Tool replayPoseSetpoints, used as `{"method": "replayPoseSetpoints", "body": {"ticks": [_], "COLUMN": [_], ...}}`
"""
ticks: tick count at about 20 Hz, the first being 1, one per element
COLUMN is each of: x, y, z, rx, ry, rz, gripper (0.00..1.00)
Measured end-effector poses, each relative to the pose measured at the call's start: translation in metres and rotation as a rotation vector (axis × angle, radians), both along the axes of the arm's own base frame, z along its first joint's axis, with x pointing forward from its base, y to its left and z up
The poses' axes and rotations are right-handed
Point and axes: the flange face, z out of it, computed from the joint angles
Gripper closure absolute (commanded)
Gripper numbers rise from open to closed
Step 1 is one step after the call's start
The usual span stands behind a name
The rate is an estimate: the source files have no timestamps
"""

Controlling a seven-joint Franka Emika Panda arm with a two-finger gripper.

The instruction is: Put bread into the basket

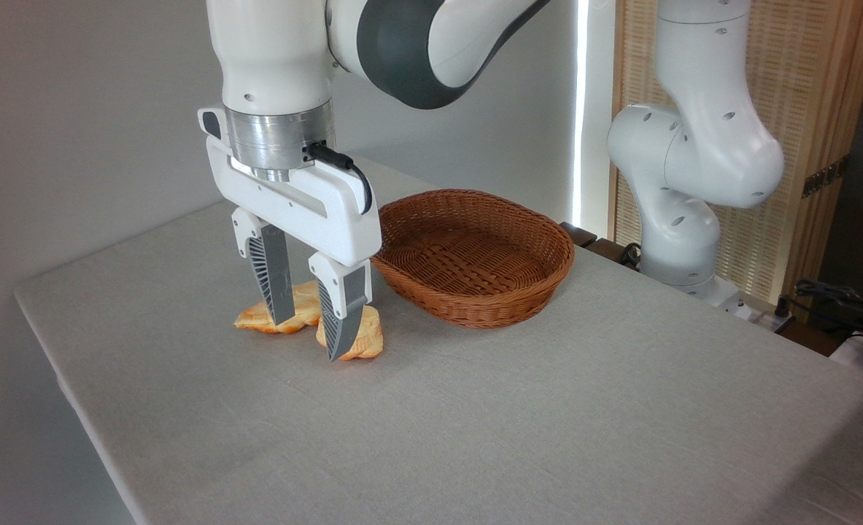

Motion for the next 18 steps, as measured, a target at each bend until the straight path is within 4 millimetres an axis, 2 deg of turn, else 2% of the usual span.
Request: {"method": "replayPoseSetpoints", "body": {"ticks": [6,10,13,18], "x": [0.0,-0.001,-0.005,-0.02], "y": [-0.001,-0.014,-0.031,-0.069], "z": [-0.003,-0.01,-0.023,-0.049], "rx": [0.0,0.0,0.002,0.011], "ry": [0.005,0.02,0.045,0.125], "rz": [-0.002,-0.025,-0.054,-0.126], "gripper": [0.0,0.0,0.0,0.0]}}
